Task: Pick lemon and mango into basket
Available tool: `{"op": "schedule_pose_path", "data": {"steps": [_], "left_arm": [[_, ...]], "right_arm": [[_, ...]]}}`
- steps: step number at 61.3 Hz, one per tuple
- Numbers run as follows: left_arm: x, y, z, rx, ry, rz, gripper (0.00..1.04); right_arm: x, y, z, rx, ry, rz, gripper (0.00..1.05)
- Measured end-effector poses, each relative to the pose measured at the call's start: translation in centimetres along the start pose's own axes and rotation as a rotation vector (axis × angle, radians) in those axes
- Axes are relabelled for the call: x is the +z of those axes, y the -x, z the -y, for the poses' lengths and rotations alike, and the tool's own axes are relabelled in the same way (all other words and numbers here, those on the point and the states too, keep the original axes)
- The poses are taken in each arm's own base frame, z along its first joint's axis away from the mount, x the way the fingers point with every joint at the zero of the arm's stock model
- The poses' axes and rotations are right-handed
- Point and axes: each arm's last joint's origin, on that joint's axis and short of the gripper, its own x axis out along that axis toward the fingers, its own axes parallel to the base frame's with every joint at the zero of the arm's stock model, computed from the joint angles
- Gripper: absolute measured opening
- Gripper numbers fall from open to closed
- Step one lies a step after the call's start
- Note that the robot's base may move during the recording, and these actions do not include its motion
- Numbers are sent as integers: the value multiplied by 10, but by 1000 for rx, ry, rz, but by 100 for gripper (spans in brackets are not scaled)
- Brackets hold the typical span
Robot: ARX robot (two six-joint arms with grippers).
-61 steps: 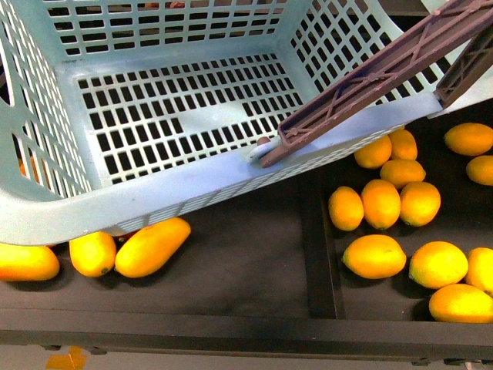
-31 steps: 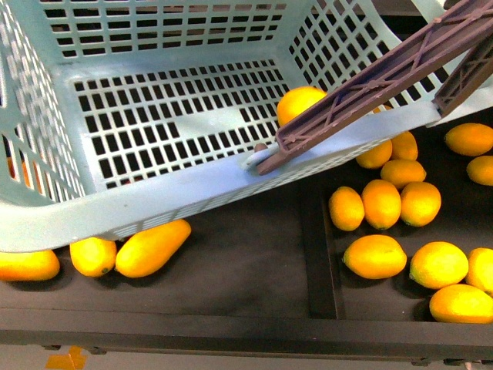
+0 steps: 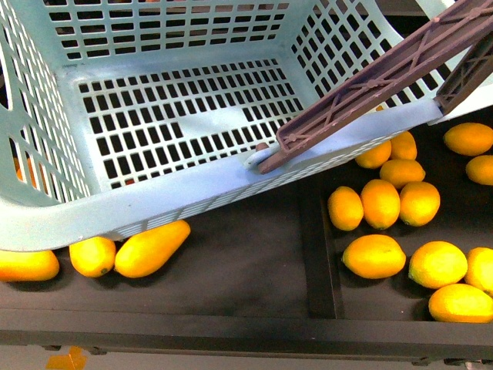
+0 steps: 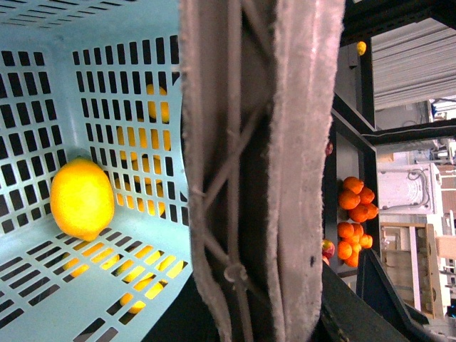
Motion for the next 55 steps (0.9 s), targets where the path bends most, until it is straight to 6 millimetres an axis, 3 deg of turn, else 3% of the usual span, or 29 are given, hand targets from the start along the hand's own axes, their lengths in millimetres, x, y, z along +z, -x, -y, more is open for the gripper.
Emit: {"op": "schedule_pose_path", "data": {"steps": [14, 23, 25, 47, 55], "left_arm": [[0, 0, 0, 4, -1, 6, 17], [0, 0, 0, 3, -1, 4, 17], [0, 0, 0, 2, -1, 3, 17], [0, 0, 0, 3, -1, 4, 17], [0, 0, 0, 4, -1, 5, 17]], "right_arm": [[-31, 34, 5, 19, 141, 102, 40], [-53, 56, 9, 16, 160, 90, 5], [-55, 59, 9, 16, 166, 93, 2], [-76, 88, 13, 16, 165, 93, 2], [-77, 90, 13, 17, 167, 98, 24]]}}
